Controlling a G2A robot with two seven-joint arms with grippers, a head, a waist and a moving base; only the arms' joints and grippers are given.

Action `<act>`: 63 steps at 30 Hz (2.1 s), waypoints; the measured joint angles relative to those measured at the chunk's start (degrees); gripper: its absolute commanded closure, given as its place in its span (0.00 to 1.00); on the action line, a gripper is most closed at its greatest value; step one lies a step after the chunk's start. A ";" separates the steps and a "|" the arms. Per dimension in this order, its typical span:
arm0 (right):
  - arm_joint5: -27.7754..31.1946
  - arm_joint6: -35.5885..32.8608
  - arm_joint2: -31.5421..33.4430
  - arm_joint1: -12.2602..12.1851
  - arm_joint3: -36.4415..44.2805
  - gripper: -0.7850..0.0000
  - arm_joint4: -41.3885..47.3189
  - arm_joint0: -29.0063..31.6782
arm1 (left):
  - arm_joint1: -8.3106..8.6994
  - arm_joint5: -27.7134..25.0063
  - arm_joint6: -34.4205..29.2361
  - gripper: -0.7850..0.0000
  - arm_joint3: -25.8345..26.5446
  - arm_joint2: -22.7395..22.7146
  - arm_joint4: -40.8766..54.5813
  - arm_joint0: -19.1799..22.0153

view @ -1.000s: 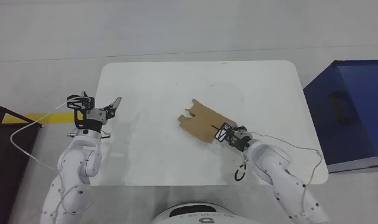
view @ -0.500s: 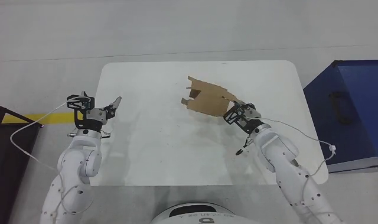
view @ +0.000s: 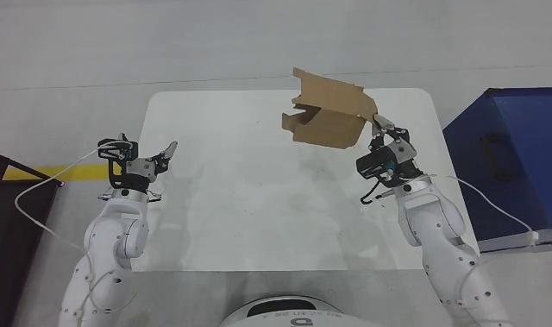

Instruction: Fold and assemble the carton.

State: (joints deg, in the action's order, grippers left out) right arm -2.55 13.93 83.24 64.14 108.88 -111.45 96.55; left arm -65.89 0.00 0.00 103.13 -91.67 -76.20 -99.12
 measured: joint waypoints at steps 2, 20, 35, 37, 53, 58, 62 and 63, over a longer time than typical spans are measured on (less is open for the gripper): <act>0.00 0.00 0.00 0.00 0.00 1.00 0.00 0.00 | 0.00 0.00 0.00 0.00 0.00 0.00 0.00 0.00; -17.12 -14.42 -1.85 -0.18 10.20 1.00 -64.19 2.00 | 0.00 0.00 0.00 0.00 0.00 0.00 0.00 0.00; -6.36 12.50 -11.34 0.35 6.99 1.00 -16.18 -5.84 | 0.00 0.00 0.00 0.00 0.00 0.00 0.00 0.00; 1.05 18.00 -12.06 0.49 4.44 1.00 -3.00 -8.42 | 0.00 0.00 0.00 0.00 0.00 0.00 0.00 0.00; 37.47 20.09 -31.16 4.78 -8.31 1.00 48.55 -23.30 | 0.00 0.00 0.00 0.00 0.00 0.00 0.00 0.00; 36.62 19.77 -31.03 4.80 -7.85 1.00 46.43 -23.66 | 0.00 0.00 0.00 0.00 0.00 0.00 0.00 0.00; 36.64 19.78 -31.03 4.80 -7.86 1.00 46.55 -23.66 | 0.00 0.00 0.00 0.00 0.00 0.00 0.00 0.00; 36.64 19.78 -31.03 4.80 -7.86 1.00 46.54 -23.66 | 0.00 0.00 0.00 0.00 0.00 0.00 0.00 0.00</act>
State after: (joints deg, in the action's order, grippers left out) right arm 34.09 33.71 52.20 68.94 101.02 -64.92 72.89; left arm -65.89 0.00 0.00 103.13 -91.67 -76.20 -99.12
